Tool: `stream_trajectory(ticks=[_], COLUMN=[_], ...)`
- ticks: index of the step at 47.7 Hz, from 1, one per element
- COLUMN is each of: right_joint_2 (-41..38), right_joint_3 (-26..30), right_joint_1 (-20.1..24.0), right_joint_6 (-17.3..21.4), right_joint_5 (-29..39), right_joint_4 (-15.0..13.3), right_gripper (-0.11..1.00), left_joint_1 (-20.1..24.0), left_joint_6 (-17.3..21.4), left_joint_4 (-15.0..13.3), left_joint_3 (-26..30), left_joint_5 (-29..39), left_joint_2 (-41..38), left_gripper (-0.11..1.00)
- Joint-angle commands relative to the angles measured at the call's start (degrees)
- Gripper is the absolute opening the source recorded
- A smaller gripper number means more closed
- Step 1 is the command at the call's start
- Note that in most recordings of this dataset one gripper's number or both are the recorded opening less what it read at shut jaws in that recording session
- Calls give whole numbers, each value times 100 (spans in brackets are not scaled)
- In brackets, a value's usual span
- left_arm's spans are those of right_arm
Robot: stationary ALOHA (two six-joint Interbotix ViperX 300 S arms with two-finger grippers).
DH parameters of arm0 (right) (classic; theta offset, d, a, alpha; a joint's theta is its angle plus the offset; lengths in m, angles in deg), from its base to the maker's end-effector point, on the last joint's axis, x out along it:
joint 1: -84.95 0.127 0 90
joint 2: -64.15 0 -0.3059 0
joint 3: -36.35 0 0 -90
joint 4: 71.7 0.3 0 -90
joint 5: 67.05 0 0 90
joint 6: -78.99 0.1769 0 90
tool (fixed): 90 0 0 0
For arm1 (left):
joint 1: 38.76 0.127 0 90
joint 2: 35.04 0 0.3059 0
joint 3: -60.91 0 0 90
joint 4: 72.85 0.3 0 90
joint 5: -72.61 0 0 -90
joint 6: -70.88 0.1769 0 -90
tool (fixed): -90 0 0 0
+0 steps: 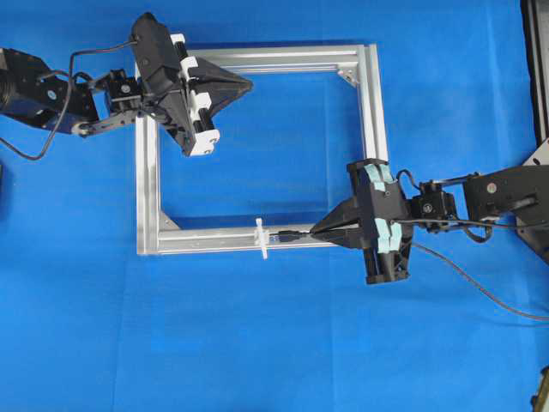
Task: Insert the wire through the string loop located in the center.
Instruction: 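Push the USB plug leftward through the zip-tie loop with the right gripper, then move the open left gripper to the plug emerging from the loop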
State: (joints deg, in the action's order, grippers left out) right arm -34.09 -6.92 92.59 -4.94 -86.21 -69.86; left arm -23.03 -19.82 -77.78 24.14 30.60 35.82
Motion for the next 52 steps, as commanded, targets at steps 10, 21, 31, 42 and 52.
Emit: stream_trajectory(ticks=[10,21,31,42,52], right_joint_2=[-396,-817,-1020,-1046,-1046], right_joint_3=[483,1011,1248,1266,1239], right_joint_1=[35,35,35,35,35], right_joint_6=[-9,-18,-26,-26,-26], right_joint_5=[-132,-123,-132,-123,-123], right_joint_4=[9,9,9,9,9], right_gripper=[-3,-3,-3,-3,-3], left_joint_1=[0,0,0,0,-18], left_joint_6=[9,9,9,9,0], left_joint_4=[18,26,26,26,26], left_joint_3=[44,44,35,44,-9], left_joint_5=[-26,-26,-26,-18,0], left_joint_2=[158,167,167,167,185], left_gripper=[0,0,0,0,0])
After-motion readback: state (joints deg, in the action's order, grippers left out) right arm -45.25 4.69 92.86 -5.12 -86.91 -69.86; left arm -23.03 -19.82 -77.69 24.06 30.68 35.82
